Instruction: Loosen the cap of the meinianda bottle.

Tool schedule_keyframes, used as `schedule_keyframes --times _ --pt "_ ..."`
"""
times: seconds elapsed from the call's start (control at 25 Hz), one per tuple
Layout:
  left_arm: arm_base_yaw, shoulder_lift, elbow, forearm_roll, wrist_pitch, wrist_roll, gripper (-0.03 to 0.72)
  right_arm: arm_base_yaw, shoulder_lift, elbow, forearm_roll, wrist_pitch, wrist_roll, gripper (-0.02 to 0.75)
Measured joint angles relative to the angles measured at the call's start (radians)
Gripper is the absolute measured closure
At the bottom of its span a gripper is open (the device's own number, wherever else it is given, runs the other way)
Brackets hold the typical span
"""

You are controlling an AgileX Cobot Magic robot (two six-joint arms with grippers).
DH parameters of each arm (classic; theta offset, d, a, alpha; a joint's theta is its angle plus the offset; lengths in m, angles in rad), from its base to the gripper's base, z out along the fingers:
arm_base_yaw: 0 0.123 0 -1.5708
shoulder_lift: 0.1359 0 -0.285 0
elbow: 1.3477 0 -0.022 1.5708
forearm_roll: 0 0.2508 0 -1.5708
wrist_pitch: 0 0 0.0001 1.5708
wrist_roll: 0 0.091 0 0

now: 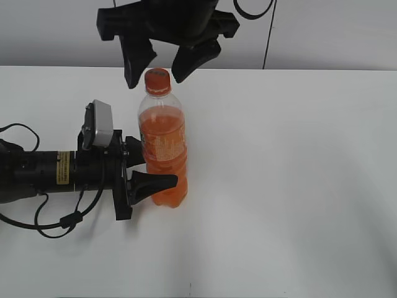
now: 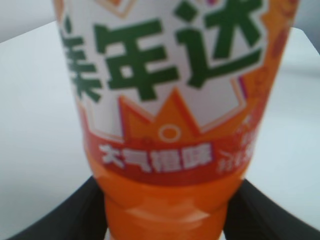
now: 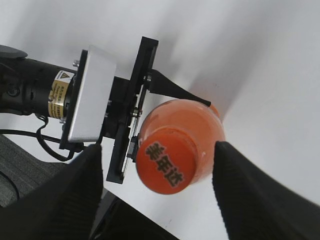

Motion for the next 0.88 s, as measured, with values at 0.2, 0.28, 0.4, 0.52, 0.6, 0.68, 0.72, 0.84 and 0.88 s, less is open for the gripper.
schedule_keyframes --times 0.2,0.28,0.4,0.52,0.6,0.68,0.72,0.84,0.88 --pt "0.000 0.000 0.000 0.000 0.000 0.000 0.294 0.000 0.000 0.000 -0.003 0.000 0.000 0.282" --pt "0.000 0.000 0.000 0.000 0.000 0.000 0.294 0.000 0.000 0.000 -0.003 0.000 0.001 0.289" --pt "0.000 0.000 0.000 0.000 0.000 0.000 0.294 0.000 0.000 0.000 -0.005 0.000 0.001 0.290" --pt "0.000 0.000 0.000 0.000 0.000 0.000 0.294 0.000 0.001 0.000 -0.017 0.000 0.002 0.290" --pt "0.000 0.000 0.000 0.000 0.000 0.000 0.294 0.000 0.003 0.000 -0.032 0.000 0.002 0.290" --pt "0.000 0.000 0.000 0.000 0.000 0.000 0.294 0.000 0.005 0.000 -0.037 0.000 0.002 0.290" --pt "0.000 0.000 0.000 0.000 0.000 0.000 0.294 0.000 0.005 0.000 -0.037 0.000 0.002 0.290" --pt "0.000 0.000 0.000 0.000 0.000 0.000 0.294 0.000 0.005 0.000 -0.038 0.000 0.002 0.302" --pt "0.000 0.000 0.000 0.000 0.000 0.000 0.294 0.000 0.005 0.000 -0.039 0.000 0.002 0.321"
